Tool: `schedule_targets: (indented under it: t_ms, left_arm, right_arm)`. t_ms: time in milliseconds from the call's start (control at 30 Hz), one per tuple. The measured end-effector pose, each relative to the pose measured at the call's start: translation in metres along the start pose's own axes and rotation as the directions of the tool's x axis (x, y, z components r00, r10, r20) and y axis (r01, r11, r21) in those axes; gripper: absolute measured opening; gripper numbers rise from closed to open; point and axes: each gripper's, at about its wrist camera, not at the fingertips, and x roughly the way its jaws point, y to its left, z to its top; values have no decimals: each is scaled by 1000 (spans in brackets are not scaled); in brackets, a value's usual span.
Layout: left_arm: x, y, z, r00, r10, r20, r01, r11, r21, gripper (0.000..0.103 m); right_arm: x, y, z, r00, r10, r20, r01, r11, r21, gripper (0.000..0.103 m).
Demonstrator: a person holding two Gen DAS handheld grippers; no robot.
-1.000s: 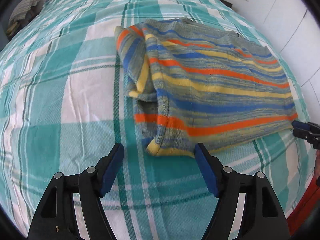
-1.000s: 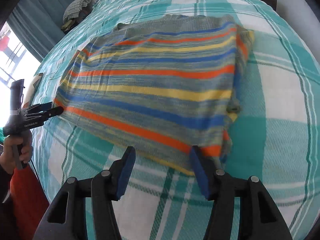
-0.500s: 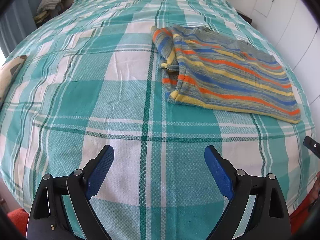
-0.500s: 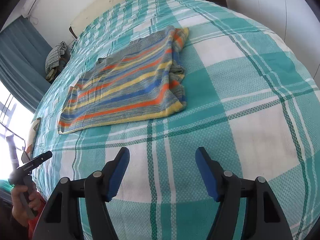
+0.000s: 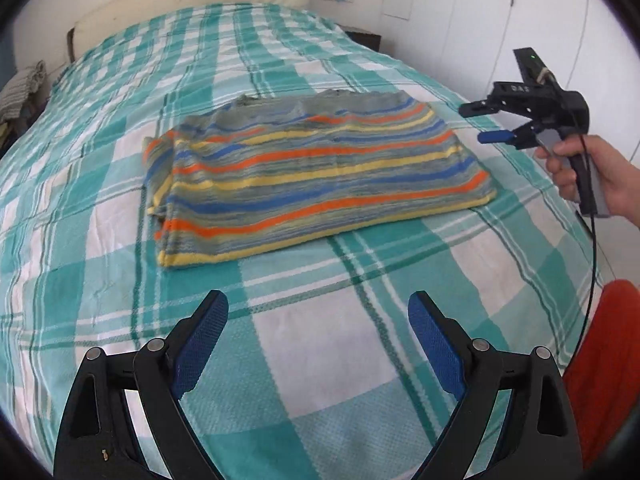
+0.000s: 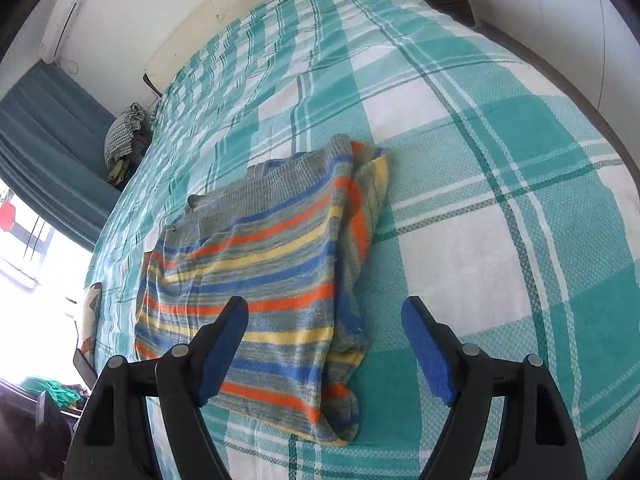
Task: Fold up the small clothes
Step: 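Grasp one side of the folded sweater with both tools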
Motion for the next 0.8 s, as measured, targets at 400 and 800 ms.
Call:
schedule_targets:
  t_ms: [400, 800]
  left_arm:
    - [149, -160, 84, 988, -153, -17, 151, 937, 314, 70]
    - [62, -37, 80, 977, -158, 146, 178, 974, -138, 10]
  right_arm:
    - [52, -35, 55, 984, 116, -132, -116, 993, 2, 79]
    - [61, 54, 90, 986, 148, -70, -153, 985, -76, 9]
